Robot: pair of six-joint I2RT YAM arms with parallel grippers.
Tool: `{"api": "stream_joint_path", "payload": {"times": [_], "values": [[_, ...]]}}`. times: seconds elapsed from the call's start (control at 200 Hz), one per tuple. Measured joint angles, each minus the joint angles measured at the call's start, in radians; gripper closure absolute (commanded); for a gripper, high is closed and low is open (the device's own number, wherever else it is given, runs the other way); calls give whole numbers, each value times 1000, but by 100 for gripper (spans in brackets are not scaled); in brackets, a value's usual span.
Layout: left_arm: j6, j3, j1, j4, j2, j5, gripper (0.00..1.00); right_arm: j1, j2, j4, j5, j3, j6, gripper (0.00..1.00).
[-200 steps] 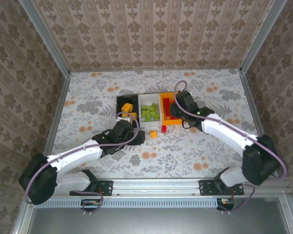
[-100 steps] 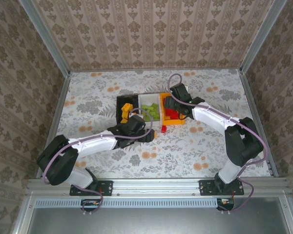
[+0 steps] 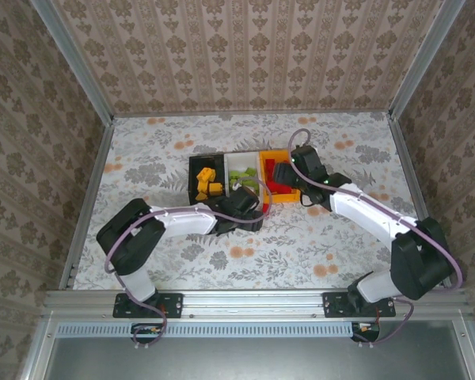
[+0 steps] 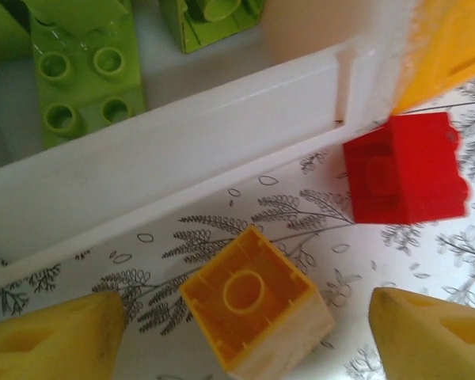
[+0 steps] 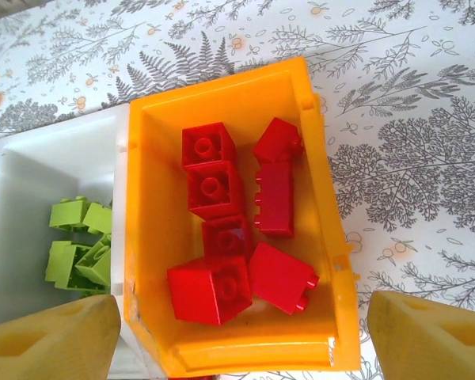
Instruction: Sort the legos into containers by color
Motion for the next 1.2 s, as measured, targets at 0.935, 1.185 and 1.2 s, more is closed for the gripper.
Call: {"api": "stream_joint_path", "payload": {"times": [0.935,1.185,1.2], "values": [[-34,-104,-25,-117,-350,-81,68,0,-165,5,3,-104,29,17],[14,-69,224,-164,-408,-114,67,0,-172,8,3,-132,42,17],[17,-65,235,-164,-404,-114,67,0,-173,8,3,-132,42,17]]}}
